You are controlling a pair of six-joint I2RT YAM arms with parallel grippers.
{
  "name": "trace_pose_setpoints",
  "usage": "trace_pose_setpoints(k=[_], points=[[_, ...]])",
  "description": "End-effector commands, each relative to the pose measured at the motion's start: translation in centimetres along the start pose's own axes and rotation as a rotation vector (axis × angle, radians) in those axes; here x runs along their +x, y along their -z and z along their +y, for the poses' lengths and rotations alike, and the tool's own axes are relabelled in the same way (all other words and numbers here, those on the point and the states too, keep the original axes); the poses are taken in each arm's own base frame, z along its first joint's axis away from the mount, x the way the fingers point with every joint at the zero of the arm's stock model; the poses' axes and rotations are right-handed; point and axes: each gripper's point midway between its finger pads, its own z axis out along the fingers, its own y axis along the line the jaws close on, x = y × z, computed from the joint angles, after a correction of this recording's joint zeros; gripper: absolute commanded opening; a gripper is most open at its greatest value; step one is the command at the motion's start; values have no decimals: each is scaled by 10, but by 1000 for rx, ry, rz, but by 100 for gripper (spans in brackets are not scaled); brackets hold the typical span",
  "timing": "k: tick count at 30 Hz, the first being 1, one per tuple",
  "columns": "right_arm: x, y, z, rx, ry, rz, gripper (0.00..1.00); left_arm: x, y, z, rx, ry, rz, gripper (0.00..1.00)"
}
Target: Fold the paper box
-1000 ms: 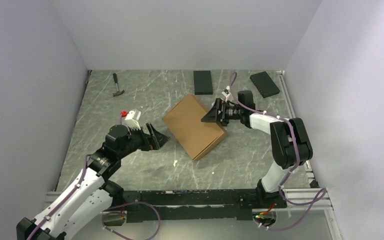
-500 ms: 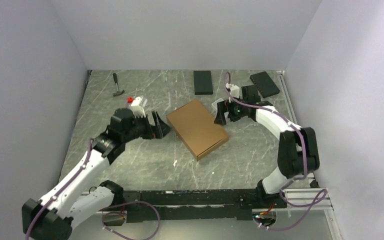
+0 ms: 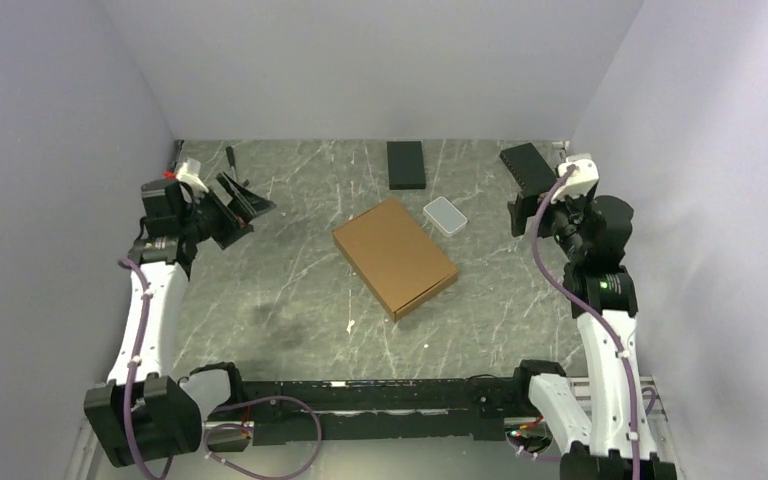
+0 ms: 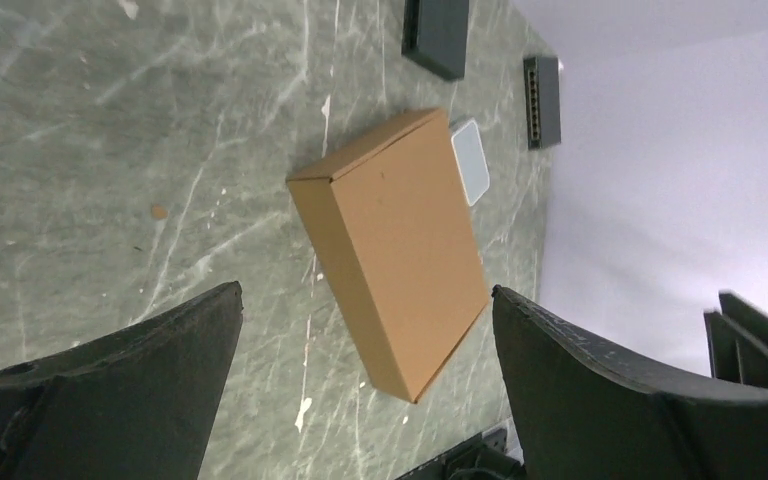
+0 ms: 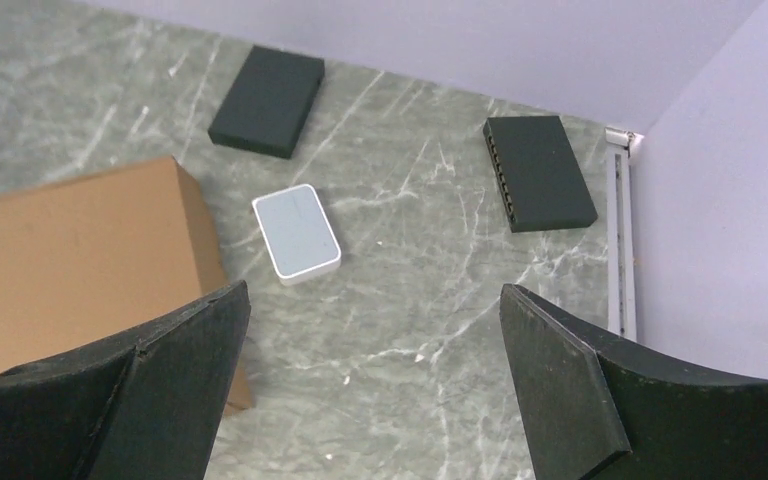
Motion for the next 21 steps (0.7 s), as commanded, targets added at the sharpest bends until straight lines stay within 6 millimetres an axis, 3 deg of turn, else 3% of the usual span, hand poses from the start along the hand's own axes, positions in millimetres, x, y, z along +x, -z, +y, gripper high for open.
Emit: trace_pose_setpoints(k=[1, 4, 7, 13, 21], points=[[-26, 18, -9, 108, -181, -58, 100, -25, 48, -14, -173, -6, -139, 100], [-43, 26, -17, 169, -268, -100, 100, -41, 85, -11, -297, -84, -285, 99], [-54, 30, -15, 151, -277, -125, 100, -44, 105, -24, -278, -208, -352, 99], [-62, 39, -10, 120, -210, -150, 100, -20, 108, -50, -119, -410, -295, 99], [-60, 44, -3, 68, -141, -136, 100, -14, 104, -51, -95, -467, -263, 99]])
